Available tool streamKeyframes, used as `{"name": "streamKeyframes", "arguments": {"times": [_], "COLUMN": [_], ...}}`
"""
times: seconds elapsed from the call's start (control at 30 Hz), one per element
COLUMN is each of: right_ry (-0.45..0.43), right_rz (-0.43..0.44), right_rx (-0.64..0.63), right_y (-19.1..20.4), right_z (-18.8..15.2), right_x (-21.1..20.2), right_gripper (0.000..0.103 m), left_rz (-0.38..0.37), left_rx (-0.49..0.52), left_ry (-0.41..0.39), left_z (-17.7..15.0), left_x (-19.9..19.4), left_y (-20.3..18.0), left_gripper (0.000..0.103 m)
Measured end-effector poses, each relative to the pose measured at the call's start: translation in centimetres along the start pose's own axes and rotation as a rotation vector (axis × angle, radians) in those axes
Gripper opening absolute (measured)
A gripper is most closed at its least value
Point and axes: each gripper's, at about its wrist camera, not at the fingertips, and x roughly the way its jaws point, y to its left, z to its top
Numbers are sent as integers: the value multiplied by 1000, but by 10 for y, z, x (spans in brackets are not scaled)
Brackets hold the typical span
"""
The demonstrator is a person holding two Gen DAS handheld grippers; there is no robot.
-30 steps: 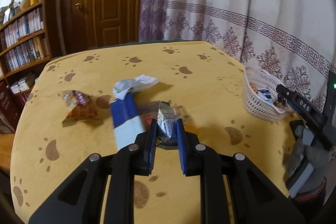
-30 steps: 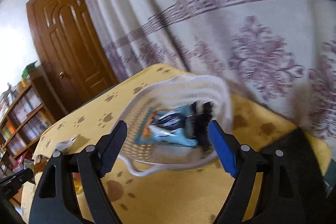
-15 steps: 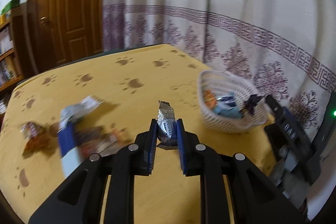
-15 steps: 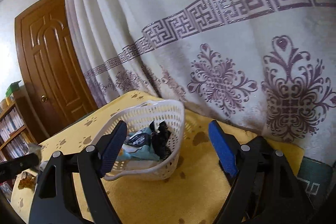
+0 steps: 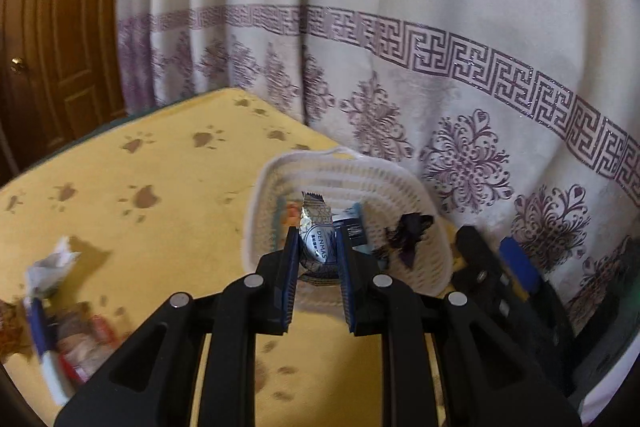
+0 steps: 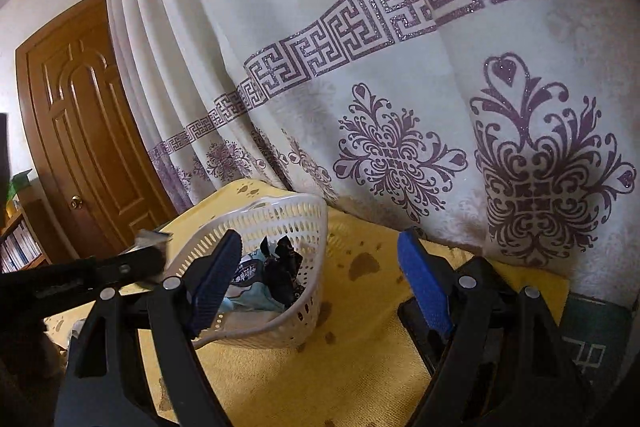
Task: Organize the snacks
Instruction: 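Carry the silver candy to the white basket and open the left gripper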
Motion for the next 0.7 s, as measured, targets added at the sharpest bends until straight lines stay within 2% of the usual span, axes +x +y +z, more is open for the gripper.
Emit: {"name": "streamKeyframes", "arguments": {"times": [0.1, 0.17, 0.2, 0.33, 0.4, 0.57, 0.7], "right_ry": [0, -3, -4, -1, -2, -3, 0], "right_rz": [2, 5, 6, 14, 12, 6, 5], "right_rx": [3, 3, 2, -3, -6, -21, -37], "right_y": [-1, -1, -1, 1, 1, 4, 6], "right_z": [0, 0, 0, -1, -1, -2, -3], "right_x": [1, 0, 0, 0, 0, 1, 2], "right_gripper": [82, 82, 82, 82, 82, 82, 82], "left_rz": [-31, -18, -7, 29, 46, 78, 107], "left_rx": [-11, -38, -52, -93, -111, -136, -122], "left_ry": [9, 9, 5, 12, 10, -13, -28], "left_z": [1, -1, -2, -6, -7, -8, -10], "left_x": [9, 12, 12, 11, 8, -1, -8], "left_y": [-2, 3, 6, 20, 26, 33, 32], "left_gripper": [25, 49, 52, 56, 60, 78, 83]}}
